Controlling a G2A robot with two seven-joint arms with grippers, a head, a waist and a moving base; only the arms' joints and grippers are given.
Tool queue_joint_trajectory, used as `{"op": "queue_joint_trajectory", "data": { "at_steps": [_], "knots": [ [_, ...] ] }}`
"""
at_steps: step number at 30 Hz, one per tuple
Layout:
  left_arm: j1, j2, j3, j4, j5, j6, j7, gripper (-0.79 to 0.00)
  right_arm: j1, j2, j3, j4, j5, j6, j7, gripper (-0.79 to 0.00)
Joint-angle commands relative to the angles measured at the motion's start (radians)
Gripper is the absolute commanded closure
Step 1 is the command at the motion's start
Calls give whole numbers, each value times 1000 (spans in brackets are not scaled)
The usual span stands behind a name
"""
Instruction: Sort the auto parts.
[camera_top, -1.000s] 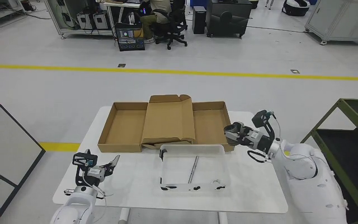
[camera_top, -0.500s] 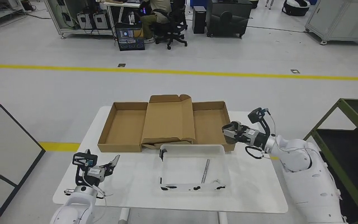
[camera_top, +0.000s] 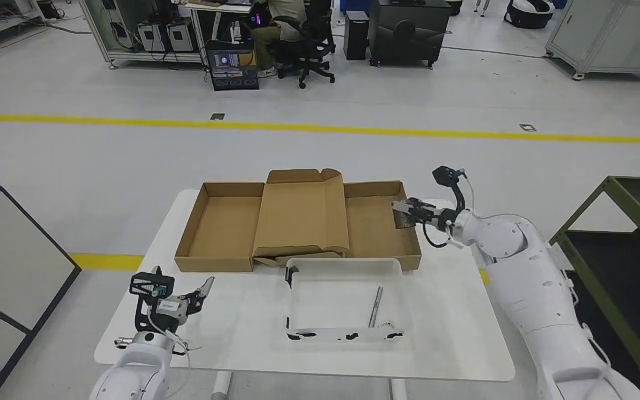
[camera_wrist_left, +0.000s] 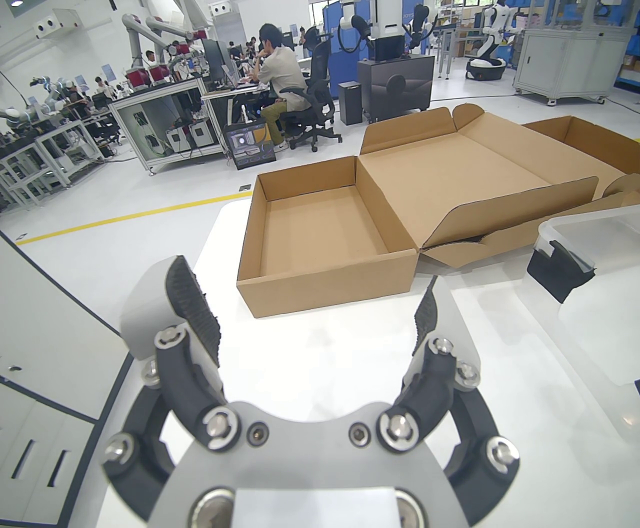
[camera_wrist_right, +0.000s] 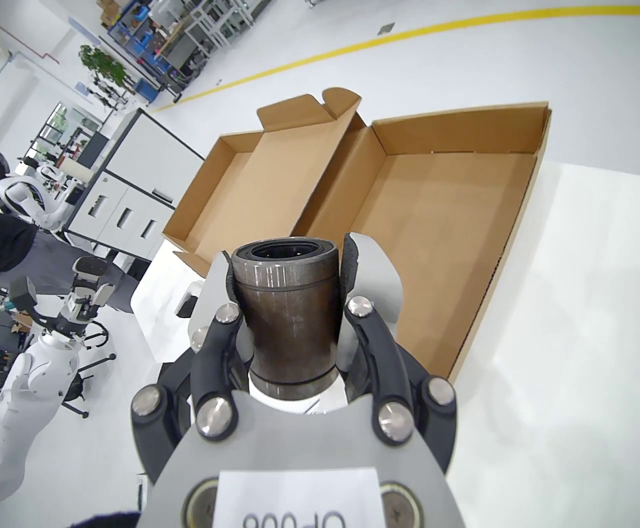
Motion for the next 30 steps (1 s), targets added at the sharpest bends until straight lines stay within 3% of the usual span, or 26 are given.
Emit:
{"op": "queue_joint_trajectory", "data": {
  "at_steps": [1,10,15,23,25,30],
  "knots": [
    [0,0,0,0,0,0,0,-785,29,-17,-39,84,-7,17,-13,0],
    [0,0,0,0,0,0,0,-785,124,-91,-127,361,41,60,-53,0],
    [0,0,0,0,0,0,0,-785,154,-116,-149,430,44,39,-64,0],
    [0,0,0,0,0,0,0,-785,174,-150,-178,493,24,96,-100,0],
    [0,0,0,0,0,0,0,-785,179,-155,-181,504,22,107,-112,-142],
    [0,0,0,0,0,0,0,-785,185,-166,-189,520,11,120,-126,-129]
  ]
}}
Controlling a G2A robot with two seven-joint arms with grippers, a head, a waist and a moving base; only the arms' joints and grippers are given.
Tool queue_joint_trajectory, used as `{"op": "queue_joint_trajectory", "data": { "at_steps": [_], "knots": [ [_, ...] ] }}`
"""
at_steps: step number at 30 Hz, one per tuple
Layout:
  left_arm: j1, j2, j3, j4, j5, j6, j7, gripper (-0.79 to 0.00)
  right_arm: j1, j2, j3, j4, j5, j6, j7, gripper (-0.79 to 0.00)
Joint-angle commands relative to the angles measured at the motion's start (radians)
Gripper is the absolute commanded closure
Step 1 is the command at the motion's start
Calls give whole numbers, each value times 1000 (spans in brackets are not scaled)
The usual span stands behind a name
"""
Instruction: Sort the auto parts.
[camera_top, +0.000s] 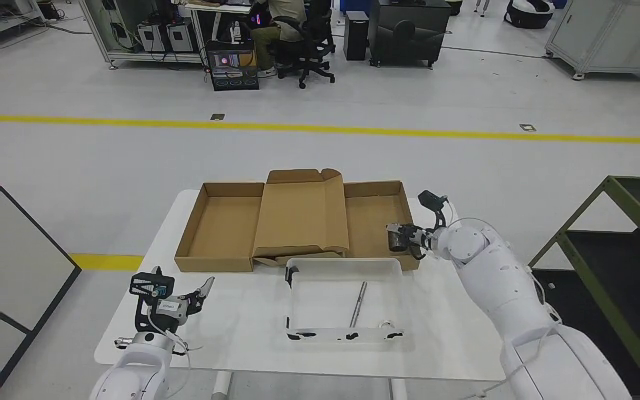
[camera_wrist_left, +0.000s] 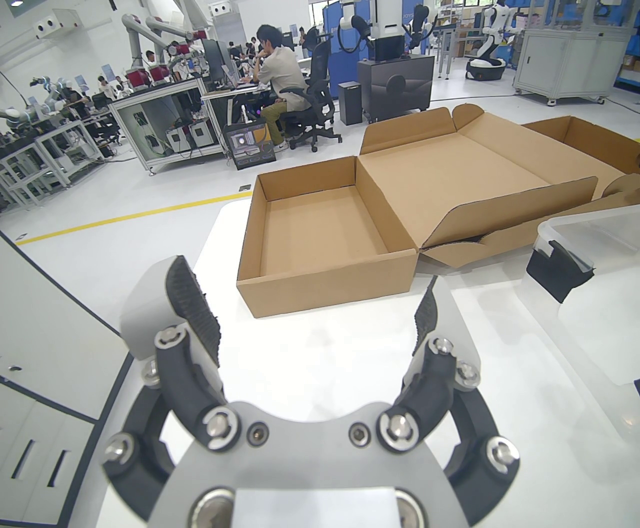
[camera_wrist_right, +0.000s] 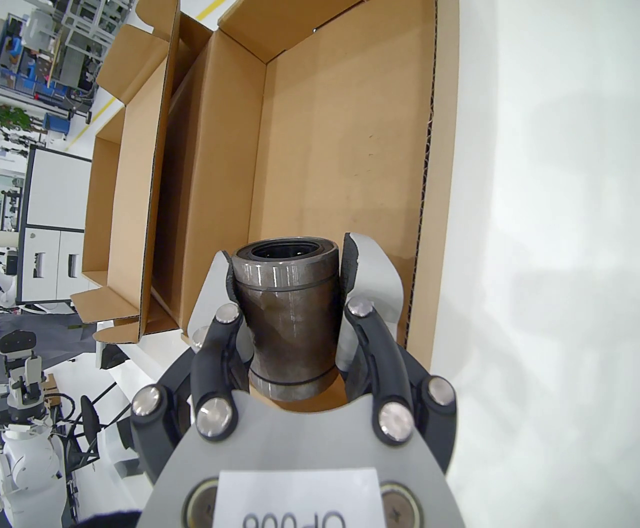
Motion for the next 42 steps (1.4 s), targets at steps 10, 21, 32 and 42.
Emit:
{"op": "queue_joint_trajectory", "data": {
  "at_steps": [10,21,32,42],
  "knots": [
    [0,0,0,0,0,0,0,-785,14,-4,6,24,3,-17,-19,-317],
    [0,0,0,0,0,0,0,-785,16,-7,9,24,-1,-9,-13,-529],
    [0,0,0,0,0,0,0,-785,55,21,23,-14,-45,-97,-116,-677],
    [0,0,0,0,0,0,0,-785,-73,65,-13,-421,-215,-197,-89,-628]
  ]
}}
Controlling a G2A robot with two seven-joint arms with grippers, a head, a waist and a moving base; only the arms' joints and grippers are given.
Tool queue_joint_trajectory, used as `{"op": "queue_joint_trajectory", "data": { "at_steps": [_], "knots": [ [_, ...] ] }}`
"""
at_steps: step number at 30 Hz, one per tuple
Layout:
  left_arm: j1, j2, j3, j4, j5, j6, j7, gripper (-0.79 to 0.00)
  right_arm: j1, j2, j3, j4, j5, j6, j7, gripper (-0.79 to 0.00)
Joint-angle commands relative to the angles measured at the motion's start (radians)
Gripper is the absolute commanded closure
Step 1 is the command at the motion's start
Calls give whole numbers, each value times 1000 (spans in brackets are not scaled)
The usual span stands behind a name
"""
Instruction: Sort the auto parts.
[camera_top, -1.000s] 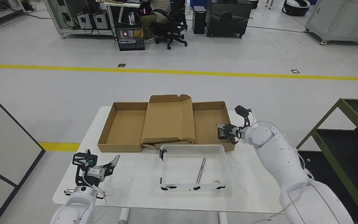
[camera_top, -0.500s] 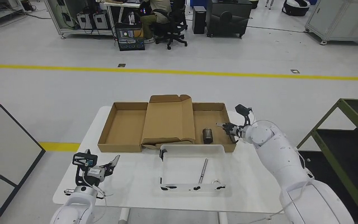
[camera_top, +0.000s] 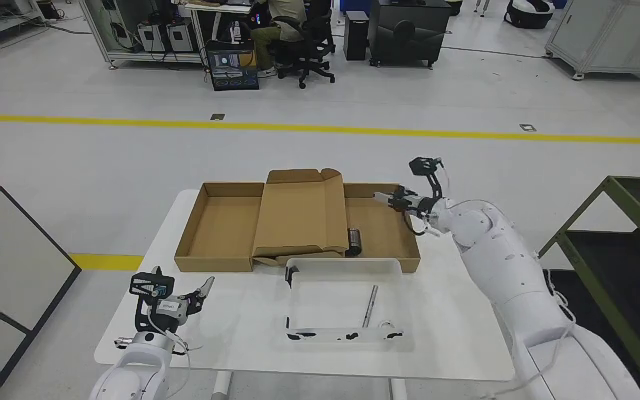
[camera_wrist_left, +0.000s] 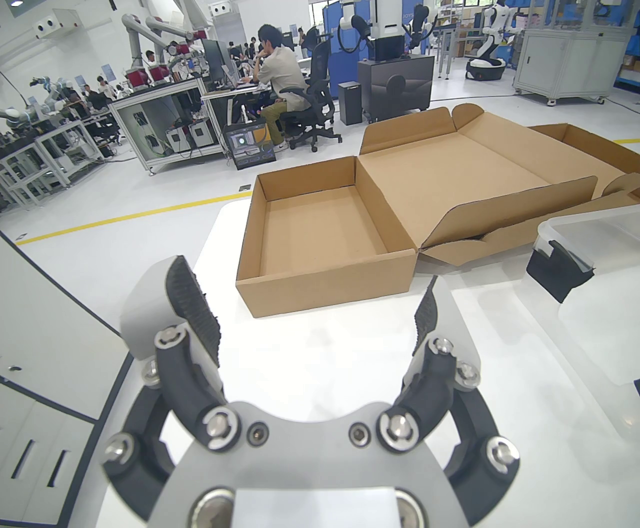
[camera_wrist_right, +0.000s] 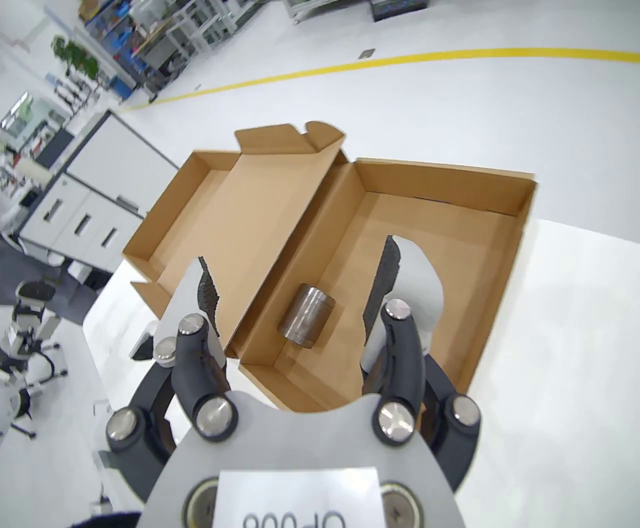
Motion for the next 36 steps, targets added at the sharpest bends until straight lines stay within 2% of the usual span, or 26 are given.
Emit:
{"op": "queue_joint_trajectory", "data": {
  "at_steps": [1,5,11,12,13,14,23,28,36],
  "knots": [
    [0,0,0,0,0,0,0,-785,-63,6,-23,-157,-70,54,32,-628],
    [0,0,0,0,0,0,0,-785,-189,24,-53,-434,-206,171,97,-637],
    [0,0,0,0,0,0,0,-785,-337,55,-30,-716,-311,239,168,-606],
    [0,0,0,0,0,0,0,-785,-353,60,-20,-744,-322,240,176,-619],
    [0,0,0,0,0,0,0,-785,-366,64,-11,-767,-331,241,186,-671],
    [0,0,0,0,0,0,0,-785,-374,67,-3,-783,-338,243,191,-785],
    [0,0,0,0,0,0,0,-785,-374,67,-3,-783,-338,243,191,-785],
    [0,0,0,0,0,0,0,-785,-456,78,-63,-849,-603,285,169,-785],
    [0,0,0,0,0,0,0,-785,-502,79,-84,-898,-653,277,224,-785]
  ]
}}
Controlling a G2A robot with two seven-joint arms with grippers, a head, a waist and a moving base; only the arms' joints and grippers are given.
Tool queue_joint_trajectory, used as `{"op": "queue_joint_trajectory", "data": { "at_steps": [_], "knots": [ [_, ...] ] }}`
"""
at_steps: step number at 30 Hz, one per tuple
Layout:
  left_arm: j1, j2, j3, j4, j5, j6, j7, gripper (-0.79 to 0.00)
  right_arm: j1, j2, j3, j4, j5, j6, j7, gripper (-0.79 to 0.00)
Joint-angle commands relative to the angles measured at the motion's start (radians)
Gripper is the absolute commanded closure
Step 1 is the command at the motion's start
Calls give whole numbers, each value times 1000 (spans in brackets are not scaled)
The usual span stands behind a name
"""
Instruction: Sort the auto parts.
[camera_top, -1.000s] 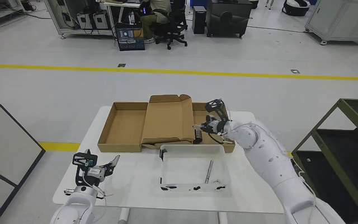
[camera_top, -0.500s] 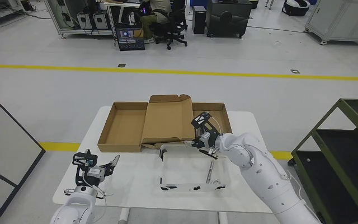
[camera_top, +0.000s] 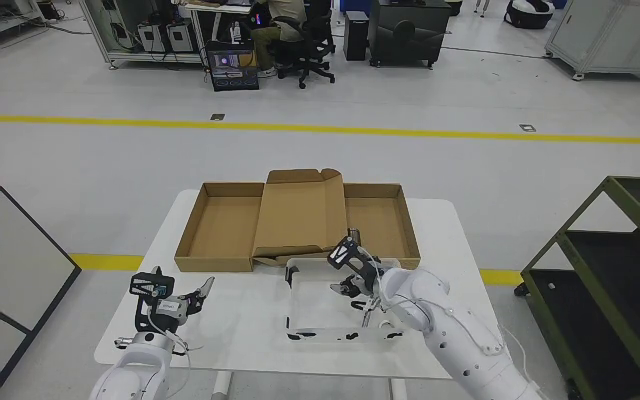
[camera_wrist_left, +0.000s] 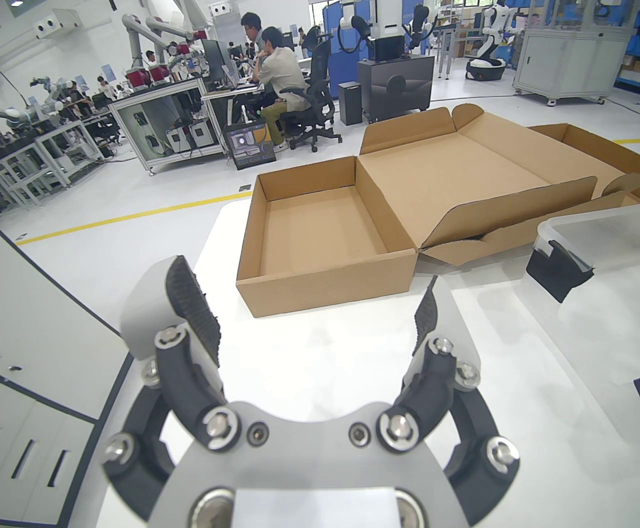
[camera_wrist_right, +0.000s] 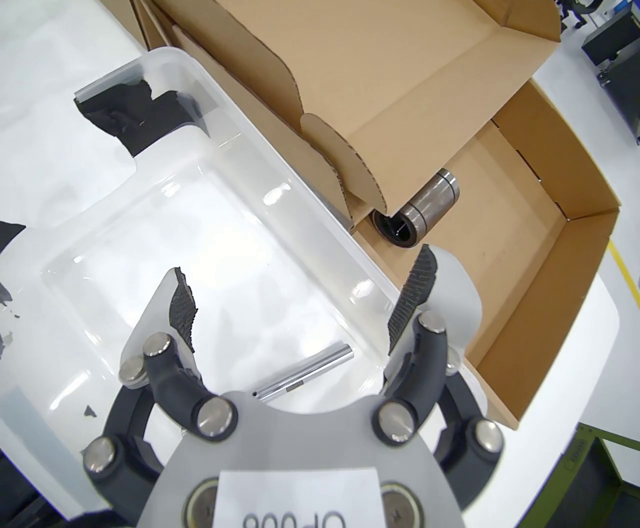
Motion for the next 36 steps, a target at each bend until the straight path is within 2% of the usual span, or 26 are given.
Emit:
{"op": "queue_joint_trajectory", "data": {
  "at_steps": [1,7,14,17,19,28,32,36],
  "knots": [
    [0,0,0,0,0,0,0,-785,-7,1,4,-9,1,-4,5,-785],
    [0,0,0,0,0,0,0,-785,-19,-1,35,-25,89,14,69,-785],
    [0,0,0,0,0,0,0,-785,-15,12,132,-21,398,-113,217,-785],
    [0,0,0,0,0,0,0,-785,-7,18,165,-18,456,-115,255,-785],
    [0,0,0,0,0,0,0,-785,-5,21,176,-34,399,-78,218,-785],
    [0,0,0,0,0,0,0,-785,-5,21,176,-34,399,-78,218,-785],
    [0,0,0,0,0,0,0,-785,-20,19,109,-43,170,15,187,-785],
    [0,0,0,0,0,0,0,-785,-27,17,92,-52,111,52,186,-785]
  ]
}}
